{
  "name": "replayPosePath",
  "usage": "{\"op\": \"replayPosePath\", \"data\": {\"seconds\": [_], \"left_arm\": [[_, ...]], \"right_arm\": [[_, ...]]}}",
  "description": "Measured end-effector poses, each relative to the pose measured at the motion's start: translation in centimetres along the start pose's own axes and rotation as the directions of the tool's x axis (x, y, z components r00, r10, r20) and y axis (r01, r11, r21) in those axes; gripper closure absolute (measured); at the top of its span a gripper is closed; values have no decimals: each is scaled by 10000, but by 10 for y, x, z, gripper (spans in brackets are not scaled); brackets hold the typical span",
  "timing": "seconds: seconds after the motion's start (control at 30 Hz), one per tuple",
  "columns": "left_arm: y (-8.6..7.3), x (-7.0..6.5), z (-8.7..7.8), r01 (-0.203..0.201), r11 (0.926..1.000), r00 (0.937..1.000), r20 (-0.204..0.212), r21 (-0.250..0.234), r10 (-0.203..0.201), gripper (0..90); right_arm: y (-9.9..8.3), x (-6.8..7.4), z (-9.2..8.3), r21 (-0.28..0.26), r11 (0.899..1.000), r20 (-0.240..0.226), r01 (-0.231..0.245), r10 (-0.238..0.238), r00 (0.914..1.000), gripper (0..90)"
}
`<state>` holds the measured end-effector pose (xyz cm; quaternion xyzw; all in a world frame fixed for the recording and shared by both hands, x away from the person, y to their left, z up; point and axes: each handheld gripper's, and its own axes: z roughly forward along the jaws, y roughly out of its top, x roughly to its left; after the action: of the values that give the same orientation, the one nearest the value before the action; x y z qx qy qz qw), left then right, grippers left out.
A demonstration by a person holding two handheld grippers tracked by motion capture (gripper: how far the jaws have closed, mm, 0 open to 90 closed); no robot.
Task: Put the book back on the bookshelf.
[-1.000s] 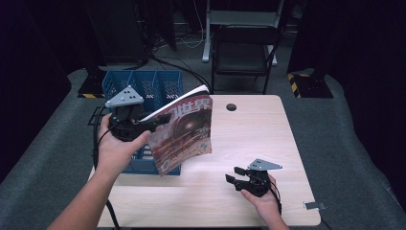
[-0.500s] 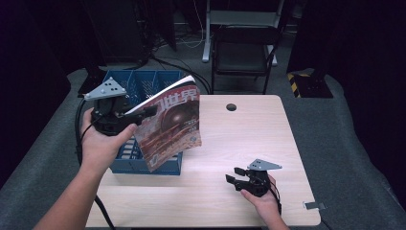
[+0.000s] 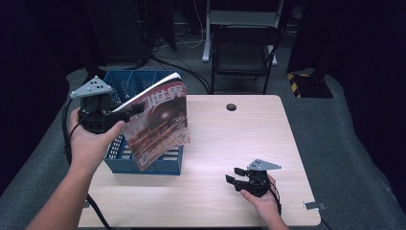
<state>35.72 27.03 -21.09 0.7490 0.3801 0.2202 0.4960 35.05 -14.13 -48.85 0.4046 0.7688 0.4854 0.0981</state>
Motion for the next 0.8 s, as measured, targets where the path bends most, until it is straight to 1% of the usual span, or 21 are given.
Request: {"op": "replayPosePath", "data": {"seconds": [0.1,0.17,0.23,0.4,0.57,0.8], "left_arm": [[-1,5,-2,128,9999,9998,-135,-49,-129,840],[-2,8,-3,233,9997,9995,-207,-121,-236,840],[-3,11,-5,382,9992,9988,-303,-139,-386,840],[-5,19,-9,497,9987,9965,-666,-149,-506,840],[-6,29,-15,737,9970,9913,-1079,-235,-758,839],[-9,43,-25,1030,9940,9834,-1461,-364,-1072,840]], "right_arm": [[0,-1,1,-6,9999,-19,156,-156,9999,475],[0,0,1,-3,10000,-33,89,-89,10000,476],[0,0,1,-7,9999,-25,127,-127,9999,476],[0,0,0,-27,9999,2,114,-114,9999,477],[0,0,1,11,9999,13,150,-150,9999,477],[1,1,1,-26,9999,27,114,-114,9999,478]]}}
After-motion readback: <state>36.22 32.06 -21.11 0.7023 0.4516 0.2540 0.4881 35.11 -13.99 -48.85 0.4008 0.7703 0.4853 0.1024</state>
